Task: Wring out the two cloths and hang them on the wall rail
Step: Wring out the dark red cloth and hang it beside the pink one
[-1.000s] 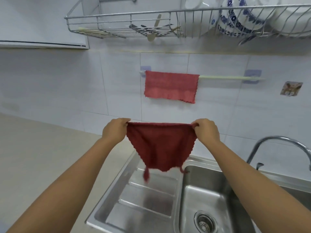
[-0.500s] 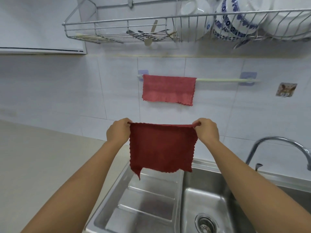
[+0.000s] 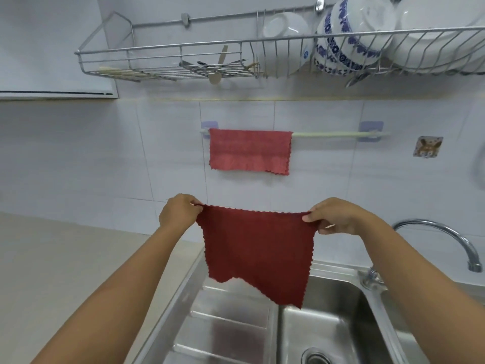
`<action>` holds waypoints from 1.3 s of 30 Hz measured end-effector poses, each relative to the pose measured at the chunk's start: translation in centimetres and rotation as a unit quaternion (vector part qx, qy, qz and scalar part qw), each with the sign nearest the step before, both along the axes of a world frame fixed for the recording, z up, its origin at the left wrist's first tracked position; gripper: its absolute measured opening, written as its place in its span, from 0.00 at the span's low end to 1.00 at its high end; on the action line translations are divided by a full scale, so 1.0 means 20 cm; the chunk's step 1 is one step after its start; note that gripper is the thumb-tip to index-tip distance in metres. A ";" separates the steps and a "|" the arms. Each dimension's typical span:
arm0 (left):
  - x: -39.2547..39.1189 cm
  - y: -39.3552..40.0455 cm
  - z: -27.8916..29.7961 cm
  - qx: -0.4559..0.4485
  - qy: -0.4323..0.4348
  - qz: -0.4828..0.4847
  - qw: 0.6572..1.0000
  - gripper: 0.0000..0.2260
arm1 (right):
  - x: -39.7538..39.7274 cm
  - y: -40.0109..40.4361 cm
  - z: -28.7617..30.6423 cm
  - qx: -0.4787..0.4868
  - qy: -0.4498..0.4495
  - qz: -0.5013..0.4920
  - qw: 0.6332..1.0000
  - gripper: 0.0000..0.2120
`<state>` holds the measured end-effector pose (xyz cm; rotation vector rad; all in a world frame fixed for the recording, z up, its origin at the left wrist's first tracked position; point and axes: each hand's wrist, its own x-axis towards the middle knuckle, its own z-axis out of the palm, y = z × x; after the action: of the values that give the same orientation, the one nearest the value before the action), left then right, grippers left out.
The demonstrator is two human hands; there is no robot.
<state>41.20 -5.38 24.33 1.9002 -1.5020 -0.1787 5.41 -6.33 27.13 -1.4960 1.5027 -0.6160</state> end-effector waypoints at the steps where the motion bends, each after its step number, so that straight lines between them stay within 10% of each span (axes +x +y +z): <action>1: -0.02 -0.02 0.03 0.003 0.025 -0.013 1.000 0.05 | -0.03 -0.01 0.02 -0.004 -0.012 -0.021 1.000 0.05; 8: -0.29 -0.22 0.25 -0.026 0.174 -0.066 0.982 0.08 | -0.16 -0.13 0.15 -0.093 -0.131 -0.213 0.964 0.06; 18: -0.75 -0.53 0.67 -0.070 0.337 -0.187 0.920 0.11 | -0.39 -0.44 0.47 -0.230 -0.444 -0.313 0.808 0.05; 25: -1.07 -0.86 0.88 -0.091 0.405 -0.231 0.880 0.09 | -0.50 -0.72 0.61 -0.398 -0.066 -0.343 0.848 0.08; 31: -1.15 -1.08 0.80 -0.123 0.002 -0.141 0.982 0.13 | -0.57 -0.86 0.54 -0.441 0.293 -0.249 0.811 0.09; 34: -1.17 -1.12 0.72 -0.181 -0.145 -0.121 0.965 0.13 | -0.58 -0.89 0.46 -0.516 0.400 -0.232 0.721 0.10; 39: -1.15 -1.13 0.66 -0.221 -0.201 -0.152 0.942 0.13 | -0.57 -0.93 0.41 -0.511 0.456 -0.229 0.692 0.16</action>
<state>18.17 -28.03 37.63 1.3881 -1.9117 0.4042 -6.04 -24.99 35.35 -2.5225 2.5780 -1.2554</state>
